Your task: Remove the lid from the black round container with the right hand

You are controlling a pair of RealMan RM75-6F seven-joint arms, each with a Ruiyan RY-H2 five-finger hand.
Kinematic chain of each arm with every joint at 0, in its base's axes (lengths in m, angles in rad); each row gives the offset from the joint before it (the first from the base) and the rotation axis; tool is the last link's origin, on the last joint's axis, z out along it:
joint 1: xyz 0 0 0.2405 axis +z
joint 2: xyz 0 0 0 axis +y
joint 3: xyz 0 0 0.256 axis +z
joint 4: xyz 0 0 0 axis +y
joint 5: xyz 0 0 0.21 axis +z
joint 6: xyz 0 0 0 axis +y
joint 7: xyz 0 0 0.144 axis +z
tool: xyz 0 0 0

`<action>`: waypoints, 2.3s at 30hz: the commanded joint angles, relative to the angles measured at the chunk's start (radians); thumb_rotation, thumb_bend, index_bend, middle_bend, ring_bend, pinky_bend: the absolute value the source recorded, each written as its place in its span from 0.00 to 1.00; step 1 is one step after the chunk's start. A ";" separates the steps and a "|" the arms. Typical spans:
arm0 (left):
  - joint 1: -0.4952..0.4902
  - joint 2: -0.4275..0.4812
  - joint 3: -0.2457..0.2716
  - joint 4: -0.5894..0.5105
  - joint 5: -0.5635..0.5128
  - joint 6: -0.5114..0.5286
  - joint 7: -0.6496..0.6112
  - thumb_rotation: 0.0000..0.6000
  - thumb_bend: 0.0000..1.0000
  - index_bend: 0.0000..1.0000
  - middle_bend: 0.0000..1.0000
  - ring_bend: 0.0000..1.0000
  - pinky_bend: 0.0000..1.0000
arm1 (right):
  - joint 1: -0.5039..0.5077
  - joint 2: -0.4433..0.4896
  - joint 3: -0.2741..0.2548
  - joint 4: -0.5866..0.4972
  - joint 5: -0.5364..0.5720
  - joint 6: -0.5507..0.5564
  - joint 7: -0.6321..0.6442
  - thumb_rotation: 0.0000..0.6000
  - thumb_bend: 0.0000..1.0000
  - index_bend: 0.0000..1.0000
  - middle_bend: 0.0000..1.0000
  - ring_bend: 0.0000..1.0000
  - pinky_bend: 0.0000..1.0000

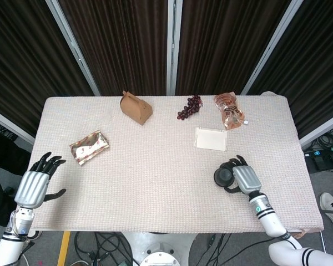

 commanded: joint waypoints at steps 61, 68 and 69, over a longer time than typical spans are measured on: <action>0.000 0.000 0.000 0.000 0.000 0.000 0.000 1.00 0.02 0.23 0.17 0.08 0.27 | -0.065 0.123 0.059 0.003 0.013 0.116 0.135 1.00 0.04 0.39 0.45 0.05 0.00; 0.000 0.000 0.000 0.000 0.000 0.000 0.000 1.00 0.02 0.23 0.17 0.08 0.27 | -0.071 0.072 0.047 0.119 0.026 0.076 0.183 1.00 0.04 0.39 0.44 0.05 0.00; 0.000 0.000 0.000 0.000 0.000 0.000 0.000 1.00 0.02 0.23 0.17 0.08 0.27 | -0.070 0.069 0.045 0.129 0.027 0.069 0.189 1.00 0.04 0.39 0.43 0.05 0.00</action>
